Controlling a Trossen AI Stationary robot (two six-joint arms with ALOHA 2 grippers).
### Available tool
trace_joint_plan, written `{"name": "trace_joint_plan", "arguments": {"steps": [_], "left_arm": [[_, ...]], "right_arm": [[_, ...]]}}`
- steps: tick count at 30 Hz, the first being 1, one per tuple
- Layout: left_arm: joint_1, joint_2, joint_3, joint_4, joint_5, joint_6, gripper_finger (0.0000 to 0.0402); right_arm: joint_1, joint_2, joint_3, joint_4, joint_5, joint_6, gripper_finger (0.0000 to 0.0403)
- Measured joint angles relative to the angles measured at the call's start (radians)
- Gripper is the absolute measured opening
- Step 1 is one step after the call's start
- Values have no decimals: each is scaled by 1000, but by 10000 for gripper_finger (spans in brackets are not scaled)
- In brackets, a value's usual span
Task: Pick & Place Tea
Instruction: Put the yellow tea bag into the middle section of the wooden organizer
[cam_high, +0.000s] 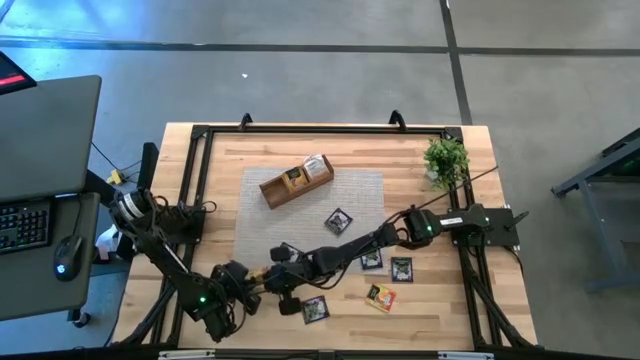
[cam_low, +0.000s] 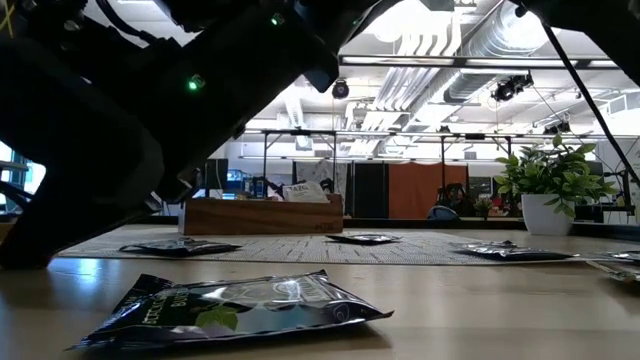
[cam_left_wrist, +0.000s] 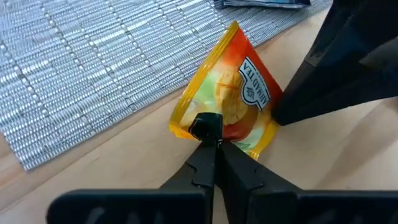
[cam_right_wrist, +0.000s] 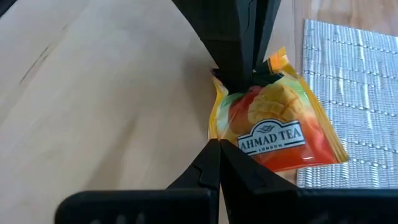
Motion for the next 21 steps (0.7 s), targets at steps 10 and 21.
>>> {"name": "trace_joint_plan", "arguments": {"steps": [10, 21], "left_arm": [[8, -74, 178, -391, 3, 146, 3], [377, -93, 376, -936, 58, 453, 1]], "right_arm": [[6, -137, -7, -164, 23, -51, 4], [5, -419, -36, -521, 249, -71, 4]]}}
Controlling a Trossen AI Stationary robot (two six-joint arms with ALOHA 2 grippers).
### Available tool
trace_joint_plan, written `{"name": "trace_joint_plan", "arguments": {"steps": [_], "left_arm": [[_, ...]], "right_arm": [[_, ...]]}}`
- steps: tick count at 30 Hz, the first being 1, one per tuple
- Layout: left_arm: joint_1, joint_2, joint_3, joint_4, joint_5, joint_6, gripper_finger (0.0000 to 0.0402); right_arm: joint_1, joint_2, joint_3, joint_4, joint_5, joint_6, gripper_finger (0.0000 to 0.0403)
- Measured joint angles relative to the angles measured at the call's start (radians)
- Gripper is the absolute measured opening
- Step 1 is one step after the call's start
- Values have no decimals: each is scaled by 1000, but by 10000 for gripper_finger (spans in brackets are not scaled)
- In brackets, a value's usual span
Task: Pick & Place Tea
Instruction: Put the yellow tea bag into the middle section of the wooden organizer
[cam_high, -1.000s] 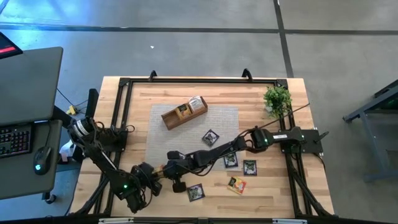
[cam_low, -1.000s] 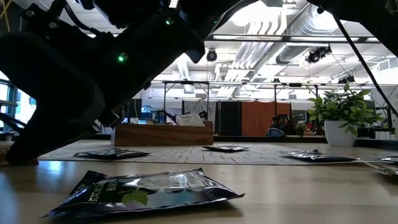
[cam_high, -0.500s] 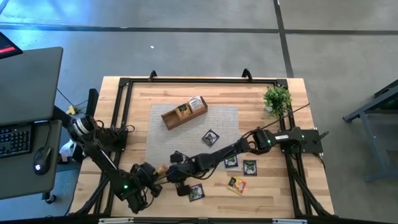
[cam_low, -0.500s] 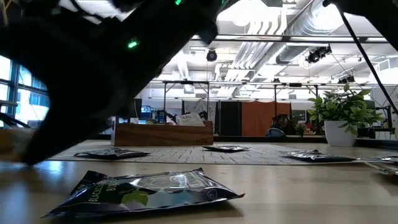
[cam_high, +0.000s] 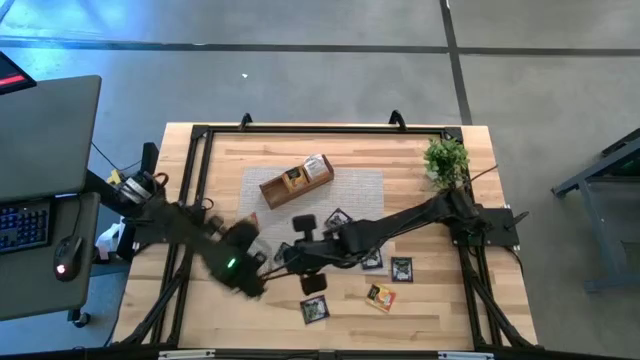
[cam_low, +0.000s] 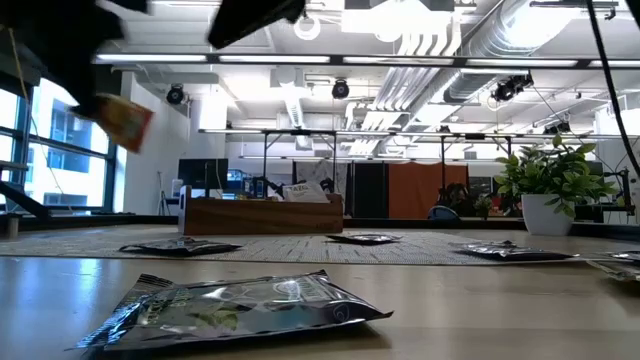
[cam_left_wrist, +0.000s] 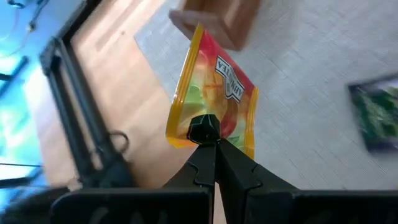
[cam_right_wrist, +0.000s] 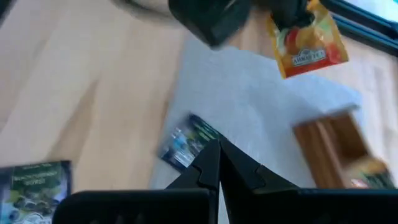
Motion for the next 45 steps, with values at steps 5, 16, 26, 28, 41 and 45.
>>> {"name": "trace_joint_plan", "arguments": {"steps": [5, 16, 26, 28, 41, 45], "left_arm": [[266, 0, 50, 0, -33, 327, 1], [691, 0, 96, 532, 64, 1479, 1], [817, 0, 96, 584, 99, 1728, 1], [835, 0, 96, 585, 110, 1743, 1], [853, 0, 2, 653, 147, 1782, 1], [854, 0, 0, 665, 121, 1792, 1]], "right_arm": [[-9, -59, -217, 7, 4, 95, 2], [-65, -328, -782, 266, -91, 283, 3], [-31, -619, -1213, 686, -48, 316, 10], [-32, -670, -1281, 777, -45, 315, 10], [-26, -803, -1466, 1116, -47, 226, 7], [-26, -803, -1467, 1119, -47, 226, 9]]}}
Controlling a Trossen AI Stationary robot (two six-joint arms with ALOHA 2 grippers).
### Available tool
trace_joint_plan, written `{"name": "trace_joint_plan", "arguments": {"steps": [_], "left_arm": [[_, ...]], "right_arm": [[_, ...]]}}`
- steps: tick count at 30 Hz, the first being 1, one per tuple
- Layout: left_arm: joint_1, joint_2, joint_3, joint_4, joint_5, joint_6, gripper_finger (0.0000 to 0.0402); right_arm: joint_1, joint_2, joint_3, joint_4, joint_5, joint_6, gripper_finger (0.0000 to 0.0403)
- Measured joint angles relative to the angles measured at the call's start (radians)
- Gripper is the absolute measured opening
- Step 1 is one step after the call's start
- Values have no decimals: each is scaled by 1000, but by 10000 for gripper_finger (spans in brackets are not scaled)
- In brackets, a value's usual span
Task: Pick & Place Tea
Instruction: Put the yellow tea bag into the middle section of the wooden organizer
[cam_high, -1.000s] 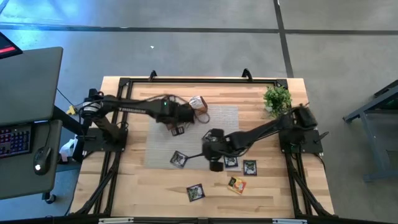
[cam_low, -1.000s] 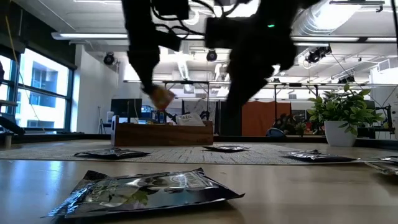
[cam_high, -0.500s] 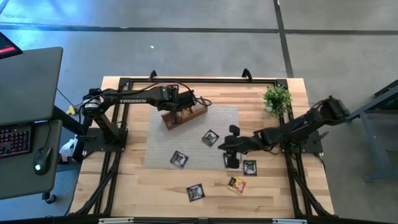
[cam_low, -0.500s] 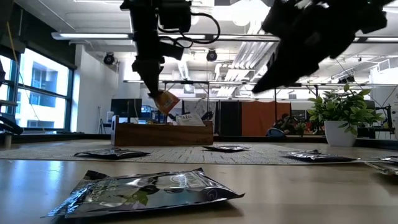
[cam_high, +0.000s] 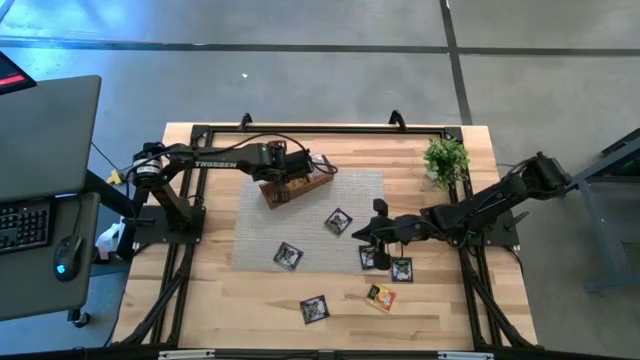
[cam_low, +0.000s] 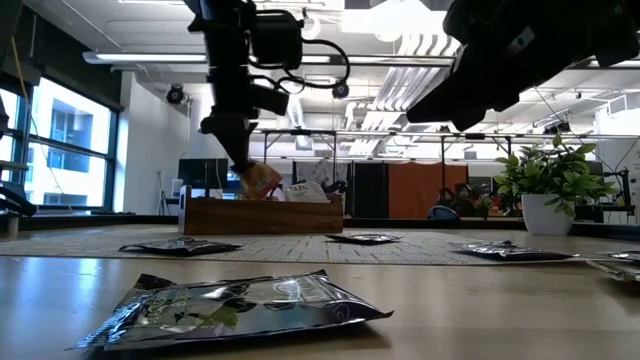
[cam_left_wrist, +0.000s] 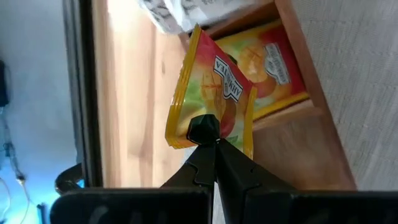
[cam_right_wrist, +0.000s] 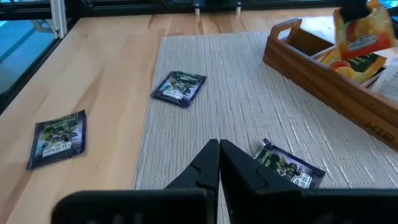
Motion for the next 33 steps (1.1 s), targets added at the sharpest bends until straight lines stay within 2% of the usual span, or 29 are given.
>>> {"name": "trace_joint_plan", "arguments": {"steps": [11, 24, 28, 33], "left_arm": [[0, 0, 0, 16, 0, -23, 6], [0, 0, 0, 30, -11, 82, 126], [0, 0, 0, 63, -12, 71, 141], [0, 0, 0, 88, 28, -60, 142]], "right_arm": [[0, 0, 0, -1, -2, -19, 6], [0, 0, 0, -1, -3, -18, 11], [0, 0, 0, -2, -1, -18, 11], [0, 0, 0, -2, 0, -18, 11]]}}
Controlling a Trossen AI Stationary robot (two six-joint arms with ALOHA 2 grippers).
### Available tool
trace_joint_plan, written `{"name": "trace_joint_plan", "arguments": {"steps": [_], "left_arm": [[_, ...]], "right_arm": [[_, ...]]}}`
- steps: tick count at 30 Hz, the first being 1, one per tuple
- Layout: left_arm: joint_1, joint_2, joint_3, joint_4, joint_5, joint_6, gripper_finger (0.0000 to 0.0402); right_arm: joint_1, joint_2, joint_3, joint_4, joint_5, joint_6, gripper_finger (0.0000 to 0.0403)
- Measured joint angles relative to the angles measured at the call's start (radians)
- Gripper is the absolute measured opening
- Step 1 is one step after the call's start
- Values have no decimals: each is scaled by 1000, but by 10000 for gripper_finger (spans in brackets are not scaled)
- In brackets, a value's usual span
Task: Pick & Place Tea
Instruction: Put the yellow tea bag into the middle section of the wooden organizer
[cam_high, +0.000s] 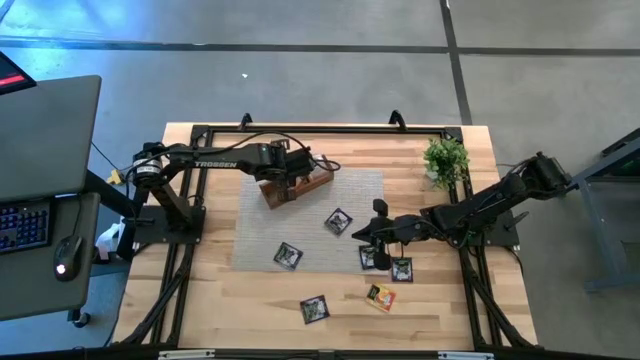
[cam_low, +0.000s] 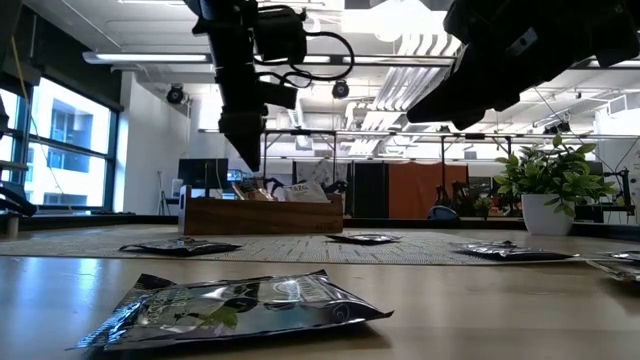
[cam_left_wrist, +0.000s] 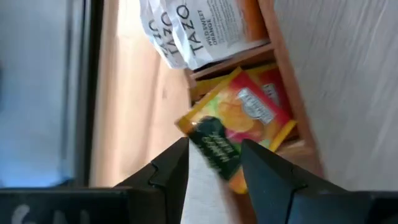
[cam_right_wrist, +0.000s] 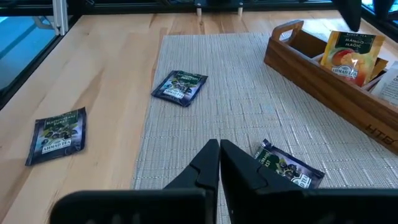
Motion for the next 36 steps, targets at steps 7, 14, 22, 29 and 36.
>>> {"name": "trace_joint_plan", "arguments": {"steps": [7, 14, 22, 29, 36], "left_arm": [[0, 0, 0, 0, -15, -290, 143], [1, 0, 0, 50, -117, -500, 143], [1, 75, -3, 43, -151, -669, 143], [0, 182, -2, 106, -135, -657, 143], [-8, 202, 1, 136, -123, -596, 143]], "right_arm": [[0, 0, 0, 0, 0, 0, 11], [0, 0, 0, 0, 1, 2, 11], [0, 0, 0, 0, 1, 3, 11], [0, 0, 0, -1, 1, 3, 11], [0, 0, 0, -1, 1, 2, 11]]}}
